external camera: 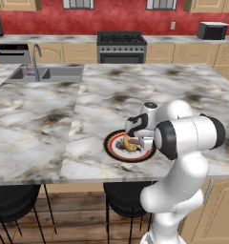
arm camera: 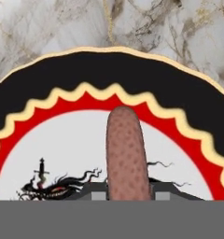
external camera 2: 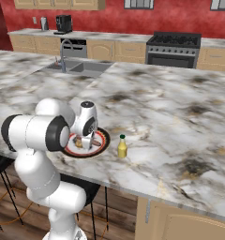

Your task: Move the hot dog bun to the plate on the dining table and place the condiment next to that plate. Then navigate to the fridge and take the sausage and place it on the plate as well.

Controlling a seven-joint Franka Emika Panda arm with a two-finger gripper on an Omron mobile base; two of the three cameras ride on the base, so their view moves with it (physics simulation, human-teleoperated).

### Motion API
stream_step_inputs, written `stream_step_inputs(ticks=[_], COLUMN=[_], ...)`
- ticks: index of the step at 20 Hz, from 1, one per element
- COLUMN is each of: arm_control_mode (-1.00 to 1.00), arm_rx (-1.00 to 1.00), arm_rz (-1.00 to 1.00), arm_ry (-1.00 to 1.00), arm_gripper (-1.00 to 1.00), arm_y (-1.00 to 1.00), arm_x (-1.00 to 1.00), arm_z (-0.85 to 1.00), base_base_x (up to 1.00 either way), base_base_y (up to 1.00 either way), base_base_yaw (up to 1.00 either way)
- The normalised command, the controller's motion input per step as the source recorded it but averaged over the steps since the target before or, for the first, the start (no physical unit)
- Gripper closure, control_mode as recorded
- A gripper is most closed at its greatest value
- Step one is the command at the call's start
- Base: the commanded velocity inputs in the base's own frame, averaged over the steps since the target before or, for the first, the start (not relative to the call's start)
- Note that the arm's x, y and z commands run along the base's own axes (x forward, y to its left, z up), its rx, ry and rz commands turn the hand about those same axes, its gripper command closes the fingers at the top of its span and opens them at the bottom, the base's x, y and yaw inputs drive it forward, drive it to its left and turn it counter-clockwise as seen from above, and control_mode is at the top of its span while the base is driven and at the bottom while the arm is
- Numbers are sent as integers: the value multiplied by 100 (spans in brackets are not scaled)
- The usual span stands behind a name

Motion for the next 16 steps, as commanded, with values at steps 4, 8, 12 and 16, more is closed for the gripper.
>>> stream_step_inputs(ticks=[4, 8, 12, 16], arm_control_mode=[-100, -100, -100, -100], arm_rx=[0, 0, 0, 0], arm_rz=[0, 0, 0, 2], arm_ry=[0, 0, 0, -2], arm_gripper=[-100, -100, -100, -100], arm_y=[4, 3, 0, 1], arm_x=[0, -5, -8, -5], arm_z=[-20, -1, 6, 32], base_base_x=[0, 0, 0, 0], base_base_y=[0, 0, 0, 0], base_base_yaw=[0, 0, 0, 0])
